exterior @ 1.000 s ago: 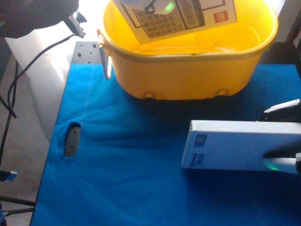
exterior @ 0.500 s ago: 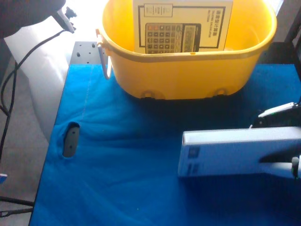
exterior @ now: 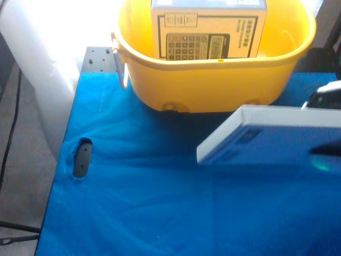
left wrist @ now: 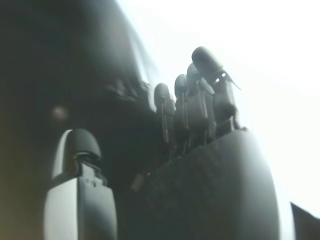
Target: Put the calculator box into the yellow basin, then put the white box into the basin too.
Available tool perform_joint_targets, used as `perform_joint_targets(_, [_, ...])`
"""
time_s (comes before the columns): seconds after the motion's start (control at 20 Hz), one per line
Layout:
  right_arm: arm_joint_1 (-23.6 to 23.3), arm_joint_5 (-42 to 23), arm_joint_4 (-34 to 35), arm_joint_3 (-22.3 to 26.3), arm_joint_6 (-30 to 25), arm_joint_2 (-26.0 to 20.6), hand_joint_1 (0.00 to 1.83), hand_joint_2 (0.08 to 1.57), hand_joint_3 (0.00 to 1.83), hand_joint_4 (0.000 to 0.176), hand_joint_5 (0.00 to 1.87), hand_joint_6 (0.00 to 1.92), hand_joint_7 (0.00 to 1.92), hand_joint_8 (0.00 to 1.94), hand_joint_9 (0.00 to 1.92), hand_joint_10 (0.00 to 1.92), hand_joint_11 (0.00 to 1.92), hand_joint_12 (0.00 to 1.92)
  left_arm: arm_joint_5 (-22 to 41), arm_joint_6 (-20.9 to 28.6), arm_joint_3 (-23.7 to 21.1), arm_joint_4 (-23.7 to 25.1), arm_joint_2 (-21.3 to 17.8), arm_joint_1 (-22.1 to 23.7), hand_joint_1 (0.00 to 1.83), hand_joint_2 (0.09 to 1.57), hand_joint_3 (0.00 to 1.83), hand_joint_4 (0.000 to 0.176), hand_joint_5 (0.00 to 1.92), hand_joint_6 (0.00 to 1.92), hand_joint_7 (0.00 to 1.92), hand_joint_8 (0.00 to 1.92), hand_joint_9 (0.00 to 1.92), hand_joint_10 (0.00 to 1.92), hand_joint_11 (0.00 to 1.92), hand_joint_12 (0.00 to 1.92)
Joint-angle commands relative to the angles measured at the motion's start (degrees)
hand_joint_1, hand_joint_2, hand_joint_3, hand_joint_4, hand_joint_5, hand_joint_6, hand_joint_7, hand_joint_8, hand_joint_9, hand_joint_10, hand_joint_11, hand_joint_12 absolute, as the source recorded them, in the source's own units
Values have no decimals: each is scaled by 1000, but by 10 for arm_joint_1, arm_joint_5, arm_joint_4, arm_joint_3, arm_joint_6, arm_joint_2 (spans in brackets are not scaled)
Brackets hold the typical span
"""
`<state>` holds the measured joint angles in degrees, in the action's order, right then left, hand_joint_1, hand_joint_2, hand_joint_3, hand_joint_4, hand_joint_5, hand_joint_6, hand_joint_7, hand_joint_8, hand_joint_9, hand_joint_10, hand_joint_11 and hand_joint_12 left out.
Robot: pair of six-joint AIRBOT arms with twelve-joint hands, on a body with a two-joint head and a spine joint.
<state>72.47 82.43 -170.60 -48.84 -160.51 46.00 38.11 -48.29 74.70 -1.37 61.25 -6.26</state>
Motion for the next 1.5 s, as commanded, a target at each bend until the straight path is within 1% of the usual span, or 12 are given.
perform_joint_targets(0.0, [-9, 101, -20, 2, 1, -5, 1366, 1127, 0, 0, 865, 1120, 1003, 975, 884, 1229, 740, 1365, 94, 2, -4, -2, -2, 16, 180, 1401, 36, 0, 267, 29, 330, 18, 321, 112, 0, 1359])
perform_joint_targets(0.05, [-17, 114, -20, 3, 4, -7, 1225, 1157, 9, 0, 858, 1183, 924, 1116, 840, 1125, 747, 1343, 105, 2, -4, -4, -8, 25, 311, 1386, 14, 0, 336, 49, 387, 30, 360, 143, 0, 1404])
perform_joint_targets(0.1, [-29, 121, -20, 2, 15, -10, 1359, 1145, 0, 0, 860, 1123, 988, 1012, 790, 1363, 746, 1350, 119, 2, -7, -3, -16, 37, 218, 1363, 0, 0, 432, 36, 492, 12, 365, 346, 0, 1404])
perform_joint_targets(0.15, [-37, 121, -20, 2, 21, -11, 1359, 1145, 0, 0, 860, 1123, 988, 1012, 790, 1363, 746, 1350, 125, 2, -8, -3, -19, 41, 218, 1363, 0, 0, 432, 36, 492, 12, 365, 346, 0, 1404])
perform_joint_targets(0.25, [-58, 121, -20, -6, 27, -13, 1366, 1144, 0, 0, 859, 1116, 995, 1004, 787, 1376, 745, 1352, 141, 0, -9, -2, -28, 47, 146, 1365, 0, 0, 442, 22, 500, 4, 321, 454, 0, 1376])
perform_joint_targets(0.55, [-131, 113, -19, -45, 41, -13, 1366, 1144, 0, 0, 861, 1114, 997, 1001, 788, 1375, 745, 1353, 113, -51, 0, -25, -20, 58, 145, 1365, 0, 0, 442, 21, 500, 4, 318, 463, 0, 1375])
perform_joint_targets(0.75, [-214, 56, -20, -96, 41, 9, 1366, 1144, 0, 0, 861, 1113, 998, 1000, 788, 1374, 744, 1354, 86, -99, 12, -41, -5, 59, 145, 1365, 0, 0, 442, 21, 500, 4, 314, 470, 0, 1374])
perform_joint_targets(0.85, [-225, 51, -20, -106, 41, 12, 1366, 1144, 0, 0, 861, 1112, 998, 1000, 788, 1374, 744, 1354, 74, -117, 25, -55, 7, 54, 144, 1365, 0, 0, 442, 20, 500, 4, 314, 472, 0, 1374])
perform_joint_targets(1.05, [-254, 22, -20, -128, 42, 18, 1366, 1143, 0, 0, 862, 1111, 998, 999, 789, 1373, 744, 1355, 55, -121, 65, -76, 45, 35, 144, 1365, 0, 0, 443, 20, 500, 3, 311, 479, 0, 1374])
perform_joint_targets(1.35, [-334, -89, -20, -218, 42, 106, 1366, 1143, 0, 0, 862, 1111, 999, 998, 789, 1372, 744, 1356, 56, -121, 91, -90, 67, 15, 144, 1365, 0, 0, 443, 19, 500, 3, 307, 487, 0, 1374])
perform_joint_targets(1.4, [-340, -98, -20, -226, 42, 112, 1364, 1142, 0, 0, 873, 1124, 982, 1007, 800, 1349, 744, 1356, 56, -121, 92, -90, 71, 15, 478, 1244, 0, 0, 349, 7, 400, 0, 245, 440, 0, 1364])
perform_joint_targets(1.45, [-346, -106, -20, -231, 42, 117, 1366, 1143, 0, 0, 864, 1114, 995, 1000, 791, 1368, 744, 1356, 57, -121, 92, -90, 73, 15, 514, 1290, 0, 0, 293, 1, 322, 0, 242, 323, 0, 1259])
